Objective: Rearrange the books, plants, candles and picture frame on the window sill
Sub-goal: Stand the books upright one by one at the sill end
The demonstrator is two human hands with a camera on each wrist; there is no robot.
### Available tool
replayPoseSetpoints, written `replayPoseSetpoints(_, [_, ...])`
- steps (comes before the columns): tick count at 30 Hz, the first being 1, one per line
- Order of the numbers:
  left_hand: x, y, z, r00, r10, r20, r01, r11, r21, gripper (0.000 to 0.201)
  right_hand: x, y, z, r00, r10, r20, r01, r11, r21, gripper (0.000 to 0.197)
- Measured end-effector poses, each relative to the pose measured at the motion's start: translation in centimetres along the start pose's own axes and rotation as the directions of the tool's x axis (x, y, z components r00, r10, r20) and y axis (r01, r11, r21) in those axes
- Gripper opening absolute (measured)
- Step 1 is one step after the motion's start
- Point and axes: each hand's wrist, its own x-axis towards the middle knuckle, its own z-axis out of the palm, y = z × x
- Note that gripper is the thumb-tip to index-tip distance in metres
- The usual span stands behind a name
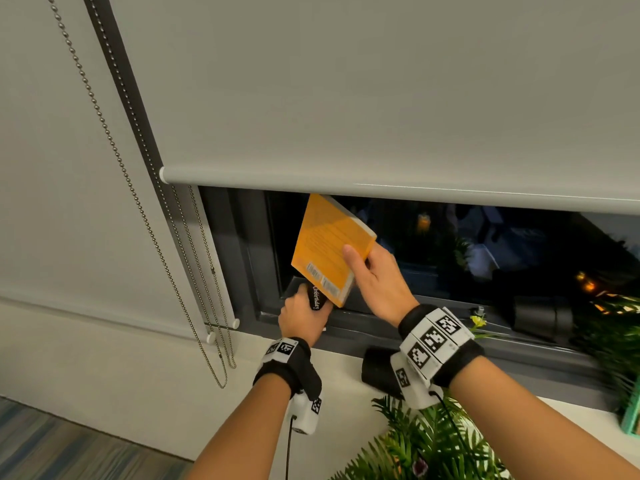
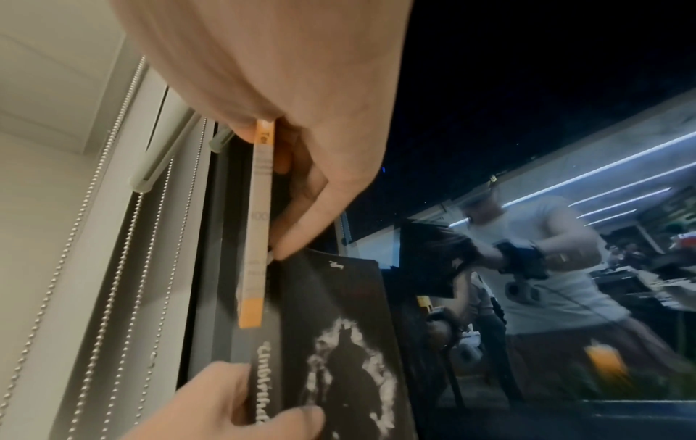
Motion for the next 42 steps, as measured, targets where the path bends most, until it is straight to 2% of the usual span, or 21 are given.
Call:
replayPoseSetpoints(2, [0.2,0.2,0.0,1.000,-0.016,-0.023,0.017,0.999,0.045,0.042,-0.7,0.1,-0.7,1.000,-0.010,-0.003,0.010,1.000,-0.006,0.036])
replayPoseSetpoints(5, [0.6,-0.3,-0.5,0.995,-0.058,-0.077,0.061,0.997,0.040,0.033,-1.7,0.8,-1.6,0.999,-0.035,-0.033,0.033,0.998,-0.053,0.045])
replayPoseSetpoints(8, [1.5,-1.6,-1.9,0.984,-0.104,-0.145,0.108,0.994,0.018,0.032,-2.0,2.2,-2.9,0.992,-0.033,-0.118,0.013,0.986,-0.164,0.064])
replayPoseSetpoints(10, [2.4,-2.8,-2.9,0.978,-0.141,-0.155,0.138,0.990,-0.027,0.032,-1.9,3.2,-3.8,0.984,-0.005,-0.180,-0.028,0.983,-0.180,0.067])
replayPoseSetpoints(12, [3.3,-4.1,-3.6,0.988,-0.117,-0.097,0.111,0.991,-0.071,0.030,-1.7,4.0,-4.4,0.971,0.028,-0.238,-0.070,0.983,-0.170,0.062])
replayPoseSetpoints(15, [4.2,-5.3,-4.2,0.999,-0.051,0.005,0.051,0.990,-0.135,0.027,-1.5,4.6,-4.3,0.961,0.084,-0.264,-0.117,0.987,-0.112,0.039])
replayPoseSetpoints(18, [4.5,-5.8,-3.9,0.999,-0.036,0.017,0.039,0.969,-0.246,0.028,-1.4,5.1,-3.5,0.963,0.124,-0.239,-0.153,0.982,-0.108,0.027])
replayPoseSetpoints(20, [4.4,-5.7,-3.3,0.999,-0.032,0.039,0.044,0.942,-0.333,0.028,-1.6,5.4,-2.8,0.968,0.132,-0.213,-0.163,0.977,-0.137,0.030])
replayPoseSetpoints(23, [4.3,-5.4,-2.6,0.999,-0.034,0.030,0.043,0.931,-0.362,0.031,-1.8,5.4,-2.1,0.974,0.133,-0.185,-0.169,0.966,-0.195,0.030])
replayPoseSetpoints(28, [4.4,-5.9,-2.1,0.992,-0.124,-0.021,0.111,0.939,-0.327,0.037,-2.1,5.7,-2.1,0.967,0.136,-0.215,-0.193,0.943,-0.271,0.032])
replayPoseSetpoints(37, [3.0,-4.5,-2.0,0.980,-0.169,-0.100,0.140,0.958,-0.249,0.052,-3.0,6.8,-4.0,0.951,0.148,-0.270,-0.243,0.901,-0.360,0.035])
replayPoseSetpoints(42, [2.0,-4.5,-2.5,0.974,-0.189,-0.128,0.155,0.959,-0.238,0.063,-4.3,6.7,-5.2,0.949,0.111,-0.294,-0.229,0.886,-0.402,0.033])
